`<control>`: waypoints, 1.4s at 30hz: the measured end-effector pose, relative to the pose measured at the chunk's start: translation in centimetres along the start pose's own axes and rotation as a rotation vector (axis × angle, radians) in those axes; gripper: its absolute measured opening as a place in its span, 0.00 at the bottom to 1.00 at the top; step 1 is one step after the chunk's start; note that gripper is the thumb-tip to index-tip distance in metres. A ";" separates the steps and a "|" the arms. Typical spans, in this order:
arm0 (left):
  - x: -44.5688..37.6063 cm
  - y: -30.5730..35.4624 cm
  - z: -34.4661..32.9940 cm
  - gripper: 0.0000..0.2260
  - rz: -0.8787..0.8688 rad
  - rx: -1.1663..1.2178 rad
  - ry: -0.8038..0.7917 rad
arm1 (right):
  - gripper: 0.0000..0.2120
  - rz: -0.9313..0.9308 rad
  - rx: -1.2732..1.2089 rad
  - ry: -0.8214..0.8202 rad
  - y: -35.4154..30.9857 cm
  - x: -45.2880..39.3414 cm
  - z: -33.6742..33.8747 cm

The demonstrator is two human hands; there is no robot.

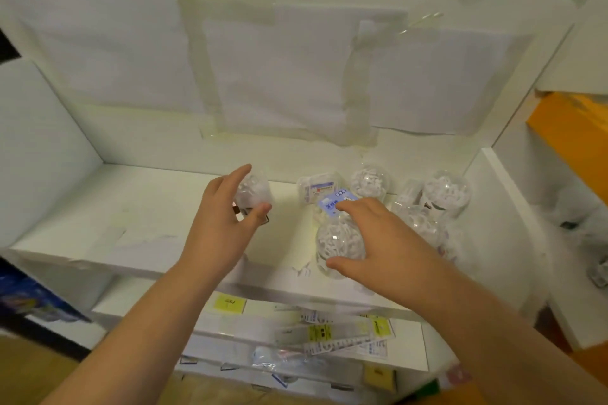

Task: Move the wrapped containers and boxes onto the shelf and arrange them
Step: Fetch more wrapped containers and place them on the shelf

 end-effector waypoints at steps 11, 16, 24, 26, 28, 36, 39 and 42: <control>3.7 3.8 5.1 0.26 -0.034 0.013 0.118 | 0.33 0.073 0.039 0.049 -0.5 -0.8 -1.6; 4.1 6.0 5.3 0.24 -0.102 -0.009 0.105 | 0.31 0.040 -0.215 0.276 -1.5 0.7 1.3; 3.5 12.2 1.8 0.23 -0.227 0.149 0.041 | 0.34 -0.090 -0.383 0.522 -0.8 6.4 7.5; 3.4 14.2 0.1 0.23 -0.252 0.204 -0.007 | 0.38 -0.132 -0.390 0.584 -0.2 8.5 9.5; 3.2 16.5 -1.7 0.22 -0.292 0.263 -0.056 | 0.41 -0.172 -0.374 0.669 0.4 10.9 11.9; 4.7 27.5 -8.4 0.21 -0.445 0.496 -0.193 | 0.35 -0.229 -0.506 1.041 4.8 20.6 20.3; 6.1 31.4 -10.5 0.21 -0.523 0.527 -0.222 | 0.33 -0.280 -0.510 1.143 7.8 23.9 22.3; 7.6 35.1 -12.6 0.21 -0.544 0.557 -0.253 | 0.30 -0.343 -0.501 1.189 11.7 26.5 23.7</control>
Point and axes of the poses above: each hand's wrist, its own x-axis away from the middle knuckle, its own z-axis out of the back of the hand, y = z × x, the point moved 1 cm from there along -x, towards the middle knuckle, and after that the axes turned 1 degree about y, right-handed, at the moved point
